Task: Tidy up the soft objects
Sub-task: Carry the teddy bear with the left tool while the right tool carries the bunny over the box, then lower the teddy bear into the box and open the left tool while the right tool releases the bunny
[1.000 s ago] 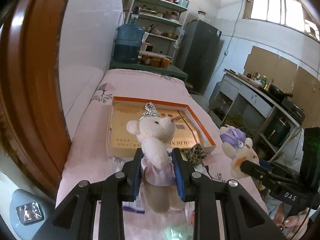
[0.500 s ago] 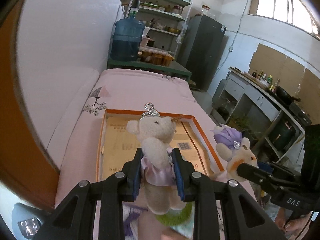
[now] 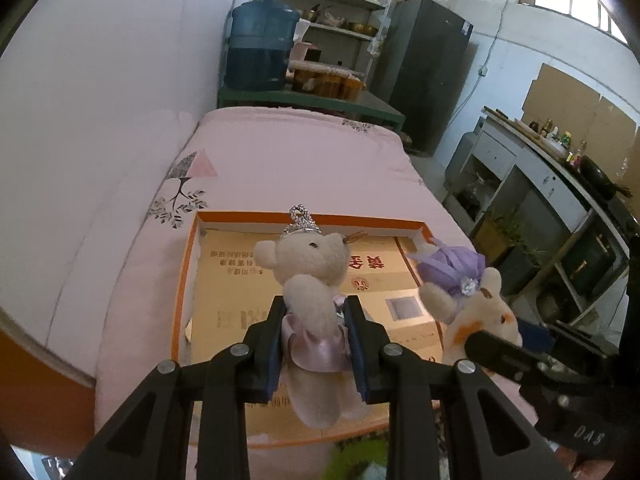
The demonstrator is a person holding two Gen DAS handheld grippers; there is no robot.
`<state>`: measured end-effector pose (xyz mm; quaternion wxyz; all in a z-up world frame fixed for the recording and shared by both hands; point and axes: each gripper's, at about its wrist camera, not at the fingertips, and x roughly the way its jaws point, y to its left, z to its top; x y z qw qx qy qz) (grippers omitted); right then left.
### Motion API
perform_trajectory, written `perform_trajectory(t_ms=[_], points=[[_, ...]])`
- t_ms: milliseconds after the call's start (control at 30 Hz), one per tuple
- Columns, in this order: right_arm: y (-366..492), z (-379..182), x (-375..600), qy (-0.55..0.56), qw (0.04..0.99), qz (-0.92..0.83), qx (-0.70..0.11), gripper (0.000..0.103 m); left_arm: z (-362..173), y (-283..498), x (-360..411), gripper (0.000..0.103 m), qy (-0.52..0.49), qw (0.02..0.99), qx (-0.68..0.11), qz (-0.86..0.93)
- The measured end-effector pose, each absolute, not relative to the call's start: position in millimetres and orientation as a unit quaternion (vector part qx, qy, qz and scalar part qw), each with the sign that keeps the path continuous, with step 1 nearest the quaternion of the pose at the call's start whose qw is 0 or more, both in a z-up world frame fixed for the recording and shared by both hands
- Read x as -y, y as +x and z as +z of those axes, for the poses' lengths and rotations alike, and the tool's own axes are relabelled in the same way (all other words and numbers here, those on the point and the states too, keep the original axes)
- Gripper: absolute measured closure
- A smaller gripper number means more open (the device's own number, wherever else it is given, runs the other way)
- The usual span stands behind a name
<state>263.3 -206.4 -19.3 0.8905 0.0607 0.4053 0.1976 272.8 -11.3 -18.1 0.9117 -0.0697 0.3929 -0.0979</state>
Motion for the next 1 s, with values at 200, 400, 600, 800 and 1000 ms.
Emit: perform_trajectory(t_ms=[200, 400, 600, 800, 1000], points=[[285.5, -38.5, 201.1, 0.072, 0.883, 0.195, -0.422, 0.059, -34.6, 295.4, 12.7, 0.074, -0.081, 0.903, -0.411, -0.094], [299.2, -55.7, 201.3, 0.08, 0.877, 0.19, -0.434, 0.059, -51.5, 305.3, 15.1, 0.074, -0.079, 0.897, -0.424, -0.092], [311.8, -71.2, 203.2, 0.084, 0.872, 0.185, -0.446, 0.059, -66.2, 317.3, 11.3, 0.074, -0.085, 0.892, -0.436, -0.086], [317.7, -84.0, 205.0, 0.09, 0.867, 0.182, -0.455, 0.059, -78.3, 324.6, 5.8, 0.074, -0.088, 0.887, -0.447, -0.081], [318.7, -92.1, 204.2, 0.089, 0.865, 0.18, -0.459, 0.058, -85.9, 327.0, 3.9, 0.073, -0.091, 0.882, -0.454, -0.085]])
